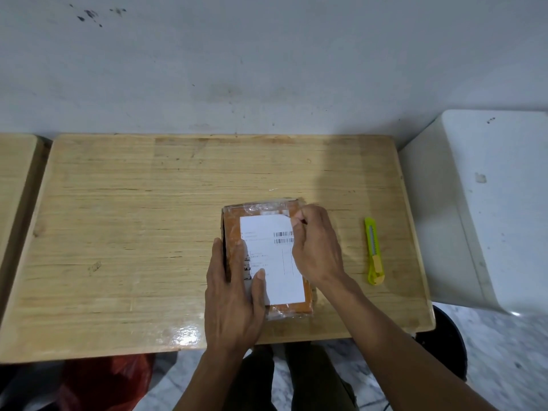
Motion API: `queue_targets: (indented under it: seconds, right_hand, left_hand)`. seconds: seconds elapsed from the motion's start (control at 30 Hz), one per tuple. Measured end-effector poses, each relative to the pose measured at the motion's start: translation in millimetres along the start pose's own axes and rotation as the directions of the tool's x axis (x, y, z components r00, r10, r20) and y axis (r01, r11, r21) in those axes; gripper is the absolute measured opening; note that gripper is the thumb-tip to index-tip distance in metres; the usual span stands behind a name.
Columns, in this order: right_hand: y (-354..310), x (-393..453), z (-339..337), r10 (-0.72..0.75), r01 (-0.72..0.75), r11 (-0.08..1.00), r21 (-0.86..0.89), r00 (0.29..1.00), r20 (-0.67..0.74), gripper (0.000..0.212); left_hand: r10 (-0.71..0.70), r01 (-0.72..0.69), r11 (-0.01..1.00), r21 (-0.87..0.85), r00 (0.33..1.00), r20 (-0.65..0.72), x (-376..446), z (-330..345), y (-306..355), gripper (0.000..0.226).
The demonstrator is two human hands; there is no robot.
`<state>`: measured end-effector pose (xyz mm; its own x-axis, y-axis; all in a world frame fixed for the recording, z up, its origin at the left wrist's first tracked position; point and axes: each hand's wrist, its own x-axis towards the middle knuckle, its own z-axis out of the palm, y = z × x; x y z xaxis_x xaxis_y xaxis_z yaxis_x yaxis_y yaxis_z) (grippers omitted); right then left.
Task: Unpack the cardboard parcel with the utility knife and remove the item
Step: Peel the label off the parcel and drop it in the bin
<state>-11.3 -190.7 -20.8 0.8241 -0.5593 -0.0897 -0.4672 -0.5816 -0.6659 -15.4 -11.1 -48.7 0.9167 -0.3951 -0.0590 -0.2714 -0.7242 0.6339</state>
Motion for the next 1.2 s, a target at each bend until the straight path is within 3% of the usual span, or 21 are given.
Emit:
queue_targets:
  seconds: [0.17,0.3,0.4,0.53,0.73,0.9,1.2]
  right_hand:
    - [2.7,4.5,1.0,0.016,-0.016,0.999,0.042,1.000,-0.001,0.026]
    - [6.6,4.4,2.4,-0.034,0.035,0.999,0.018,0.997,-0.066,0.009]
    - [4.8,3.3,4.2,-0.050,0.046,0.998,-0.035,0.992,-0.117,0.007]
    - [8.7,2.1,9.2,-0.280,0.253,0.951,-0.177,0.948,-0.151,0.013]
    - [6.1,-4.5,3.4,-0.143,0.144,0.989,0.017,0.989,-0.025,0.009]
    - [2.8,-10.1,-4.4,-0.134,0.137,0.984,0.112,0.990,-0.035,0.004]
    - [-2.8,-20.9,-11.6,-0.033,0.042,0.966,0.254,0.999,-0.037,0.021]
  left_hand:
    - [0.004,-0.004,1.000,0.001,1.000,-0.003,0.1,-0.2,-0.1,0.065]
    - [-0.002,0.002,1.000,0.008,1.000,-0.001,-0.3,-0.3,-0.5,0.066]
    - [-0.003,0.003,1.000,0.014,1.000,-0.004,-0.1,0.0,-0.2,0.066]
    - [-0.002,0.002,1.000,0.009,1.000,-0.005,-0.2,0.1,0.1,0.065]
    - [-0.004,0.004,1.000,0.010,1.000,-0.009,-0.1,0.5,0.3,0.066]
    - [0.000,0.001,1.000,0.011,1.000,-0.015,0.4,1.0,-0.5,0.066]
    - [-0.019,0.018,1.000,-0.012,1.000,-0.020,0.7,-0.1,1.1,0.069]
